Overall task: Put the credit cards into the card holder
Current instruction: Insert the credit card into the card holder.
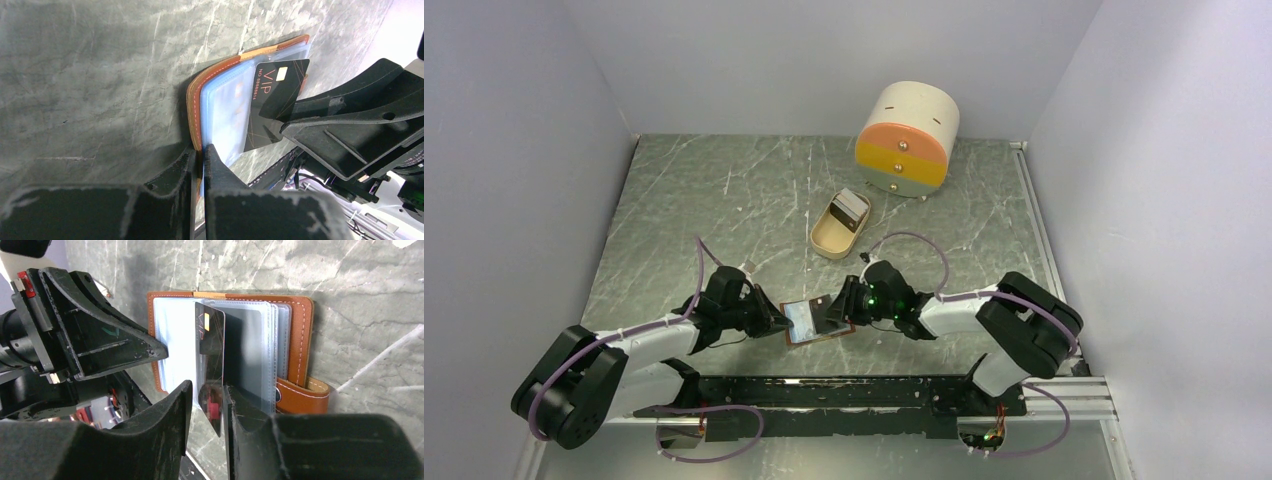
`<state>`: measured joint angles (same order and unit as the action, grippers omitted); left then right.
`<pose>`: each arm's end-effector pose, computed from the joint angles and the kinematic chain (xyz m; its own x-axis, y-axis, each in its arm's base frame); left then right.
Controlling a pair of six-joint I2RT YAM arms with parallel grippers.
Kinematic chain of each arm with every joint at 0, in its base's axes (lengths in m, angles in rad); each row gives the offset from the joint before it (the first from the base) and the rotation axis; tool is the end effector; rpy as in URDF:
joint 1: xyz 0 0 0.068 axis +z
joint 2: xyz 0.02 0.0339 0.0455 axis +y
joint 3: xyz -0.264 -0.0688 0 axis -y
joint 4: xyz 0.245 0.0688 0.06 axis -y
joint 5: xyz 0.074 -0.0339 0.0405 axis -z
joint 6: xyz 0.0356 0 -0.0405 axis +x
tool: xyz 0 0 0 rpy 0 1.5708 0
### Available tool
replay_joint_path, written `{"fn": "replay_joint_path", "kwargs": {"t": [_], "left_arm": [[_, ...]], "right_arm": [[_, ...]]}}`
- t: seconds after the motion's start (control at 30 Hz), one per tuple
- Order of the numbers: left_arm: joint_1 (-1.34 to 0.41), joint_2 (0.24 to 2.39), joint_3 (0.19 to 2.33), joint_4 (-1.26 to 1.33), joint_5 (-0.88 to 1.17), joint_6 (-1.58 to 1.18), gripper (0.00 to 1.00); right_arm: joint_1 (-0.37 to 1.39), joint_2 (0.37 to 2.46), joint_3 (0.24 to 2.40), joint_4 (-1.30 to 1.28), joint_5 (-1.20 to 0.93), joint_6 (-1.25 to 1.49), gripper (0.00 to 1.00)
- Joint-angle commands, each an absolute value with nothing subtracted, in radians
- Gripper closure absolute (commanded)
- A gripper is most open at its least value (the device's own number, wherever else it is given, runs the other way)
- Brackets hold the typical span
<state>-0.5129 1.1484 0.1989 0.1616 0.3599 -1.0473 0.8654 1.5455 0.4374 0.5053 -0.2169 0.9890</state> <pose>0.1497 -0.0987 0.1139 -0.8940 -0.4268 -0.1364 -0.1971 0.6480 -0.7357 0.1666 0.2075 0.1233 -0.9192 0.1790 -0.3507 -0.1646 0.6344 0.7553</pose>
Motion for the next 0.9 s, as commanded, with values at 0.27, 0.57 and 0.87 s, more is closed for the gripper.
{"fn": "replay_joint_path", "kwargs": {"t": [0.27, 0.57, 0.87], "left_arm": [[-0.510, 1.165, 0.208, 0.189, 0.377, -1.046, 0.90], [-0.510, 1.149, 0.205, 0.192, 0.385, -1.048, 0.90], [-0.518, 1.153, 0.201, 0.231, 0.410, -1.060, 0.88]], "right_arm": [[0.870, 1.521, 0.490, 0.319, -0.132, 0.886, 0.62], [0.869, 1.518, 0.515, 0.294, -0.126, 0.851, 0.59], [0.909, 1.581, 0.543, 0.344, -0.170, 0.863, 0.79]]}}
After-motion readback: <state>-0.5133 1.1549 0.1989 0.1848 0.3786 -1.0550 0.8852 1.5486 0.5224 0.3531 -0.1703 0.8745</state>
